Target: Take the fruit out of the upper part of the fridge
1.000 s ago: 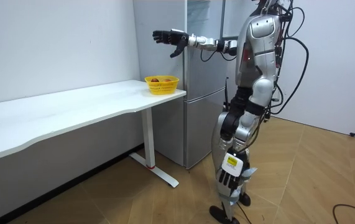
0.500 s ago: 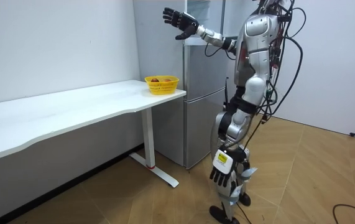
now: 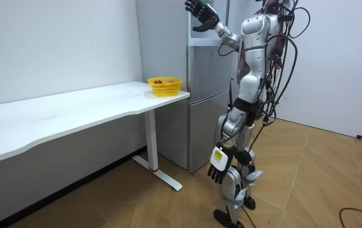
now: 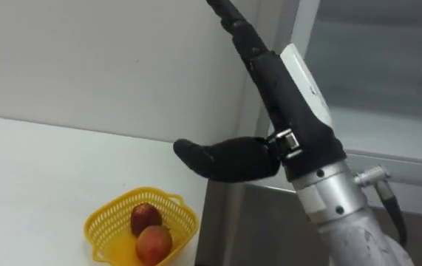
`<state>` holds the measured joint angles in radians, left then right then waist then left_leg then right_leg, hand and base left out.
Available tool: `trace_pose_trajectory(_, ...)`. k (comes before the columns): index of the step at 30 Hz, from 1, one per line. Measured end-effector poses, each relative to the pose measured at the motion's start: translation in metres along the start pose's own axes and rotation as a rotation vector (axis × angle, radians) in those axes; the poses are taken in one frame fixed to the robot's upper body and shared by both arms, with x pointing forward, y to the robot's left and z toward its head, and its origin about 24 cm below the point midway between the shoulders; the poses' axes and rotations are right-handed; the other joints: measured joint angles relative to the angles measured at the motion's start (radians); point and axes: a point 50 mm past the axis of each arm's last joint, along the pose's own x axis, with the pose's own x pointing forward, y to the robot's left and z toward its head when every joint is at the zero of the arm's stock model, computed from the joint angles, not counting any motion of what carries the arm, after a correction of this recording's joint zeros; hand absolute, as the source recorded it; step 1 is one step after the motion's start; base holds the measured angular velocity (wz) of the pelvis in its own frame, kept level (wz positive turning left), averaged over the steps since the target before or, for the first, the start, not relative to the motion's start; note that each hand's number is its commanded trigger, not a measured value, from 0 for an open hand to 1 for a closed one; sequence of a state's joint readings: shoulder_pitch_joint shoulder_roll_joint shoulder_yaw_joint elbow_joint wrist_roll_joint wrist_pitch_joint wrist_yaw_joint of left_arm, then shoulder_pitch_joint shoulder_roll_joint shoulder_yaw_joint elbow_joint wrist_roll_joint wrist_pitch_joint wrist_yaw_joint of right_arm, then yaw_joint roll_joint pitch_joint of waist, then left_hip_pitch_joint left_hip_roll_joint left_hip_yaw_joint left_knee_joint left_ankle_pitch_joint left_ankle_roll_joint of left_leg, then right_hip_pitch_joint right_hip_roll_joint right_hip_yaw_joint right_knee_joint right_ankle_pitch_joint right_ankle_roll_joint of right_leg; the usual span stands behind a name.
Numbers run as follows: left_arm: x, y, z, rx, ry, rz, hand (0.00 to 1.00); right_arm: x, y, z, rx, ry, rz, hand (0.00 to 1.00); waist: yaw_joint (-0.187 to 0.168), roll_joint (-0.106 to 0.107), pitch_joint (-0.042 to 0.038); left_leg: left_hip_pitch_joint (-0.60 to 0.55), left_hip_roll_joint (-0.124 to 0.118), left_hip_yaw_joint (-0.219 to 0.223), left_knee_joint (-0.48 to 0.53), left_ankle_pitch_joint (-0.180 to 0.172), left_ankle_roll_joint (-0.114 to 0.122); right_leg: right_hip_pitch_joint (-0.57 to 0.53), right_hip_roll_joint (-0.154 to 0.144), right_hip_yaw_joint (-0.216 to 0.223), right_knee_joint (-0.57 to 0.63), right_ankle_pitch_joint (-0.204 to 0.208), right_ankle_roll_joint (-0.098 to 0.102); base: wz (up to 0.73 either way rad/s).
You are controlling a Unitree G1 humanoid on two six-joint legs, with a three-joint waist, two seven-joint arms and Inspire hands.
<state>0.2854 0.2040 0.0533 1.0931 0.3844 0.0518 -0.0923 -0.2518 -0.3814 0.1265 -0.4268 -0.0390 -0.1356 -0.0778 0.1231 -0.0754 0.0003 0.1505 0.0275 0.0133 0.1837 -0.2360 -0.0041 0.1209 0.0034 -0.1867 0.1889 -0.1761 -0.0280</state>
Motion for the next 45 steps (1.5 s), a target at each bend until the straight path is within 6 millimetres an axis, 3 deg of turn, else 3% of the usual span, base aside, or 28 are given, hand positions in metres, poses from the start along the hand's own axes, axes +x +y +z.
trace_pose_trajectory(3, 0.000, -0.006, 0.002, -0.004, -0.024, -0.004, 0.00, -0.016, -0.008, 0.000, -0.044, 0.022, -0.051, 0.00, -0.030, 0.028, -0.0012, 0.001, 0.001, 0.024, -0.003, -0.002, 0.003, -0.011, 0.000, 0.021, 0.006, 0.001, 0.002, -0.20)
trace_pose_trajectory(8, 0.000, -0.013, -0.001, -0.010, -0.039, -0.004, 0.00, -0.034, -0.020, -0.002, -0.075, 0.055, -0.132, 0.00, -0.073, 0.048, -0.0076, 0.005, 0.003, 0.069, -0.015, -0.002, 0.003, -0.042, 0.006, 0.064, 0.026, 0.001, 0.002, -0.29)
trace_pose_trajectory(14, 0.000, -0.015, -0.002, -0.010, -0.040, -0.003, 0.00, -0.056, -0.028, -0.008, -0.097, 0.129, -0.223, 0.00, -0.099, 0.041, -0.0058, 0.013, 0.009, 0.115, -0.017, -0.002, 0.003, -0.056, 0.016, 0.108, 0.032, 0.001, 0.001, -0.22)
trace_pose_trajectory(19, 0.000, -0.017, 0.003, 0.021, -0.055, -0.014, 0.00, -0.059, -0.032, -0.009, -0.099, 0.138, -0.259, 0.00, -0.122, 0.040, -0.0035, 0.009, 0.013, 0.125, -0.021, -0.004, 0.000, -0.071, 0.022, 0.121, 0.031, 0.002, 0.000, -0.08)
trace_pose_trajectory(28, 0.001, -0.018, 0.012, 0.052, -0.076, -0.012, 0.00, -0.080, -0.023, -0.021, -0.063, 0.253, -0.288, 0.00, -0.124, 0.055, -0.0035, 0.010, 0.018, 0.149, -0.020, -0.007, -0.003, -0.080, 0.032, 0.157, 0.032, 0.004, -0.003, -0.10)
trace_pose_trajectory(33, 0.002, -0.017, 0.013, 0.050, -0.071, 0.002, 0.00, -0.113, -0.015, -0.045, -0.034, 0.463, -0.261, 0.00, -0.126, 0.074, -0.0021, 0.015, 0.017, 0.153, -0.021, -0.007, -0.003, -0.071, 0.031, 0.160, 0.022, 0.004, -0.002, 0.00)
trace_pose_trajectory(38, 0.002, -0.022, 0.011, 0.053, -0.052, -0.009, 0.00, -0.130, 0.001, -0.056, 0.064, 0.586, -0.241, 0.00, -0.128, 0.098, -0.0111, 0.015, 0.017, 0.156, -0.020, -0.007, -0.003, -0.084, 0.033, 0.167, 0.021, 0.004, -0.002, -0.04)
trace_pose_trajectory(45, 0.001, -0.025, 0.006, 0.030, -0.034, -0.009, 0.00, -0.151, 0.013, -0.077, 0.229, 0.727, -0.308, 0.00, -0.147, 0.095, -0.0072, 0.020, 0.017, 0.175, -0.019, -0.006, -0.003, -0.085, 0.034, 0.182, 0.029, 0.003, -0.002, -0.05)
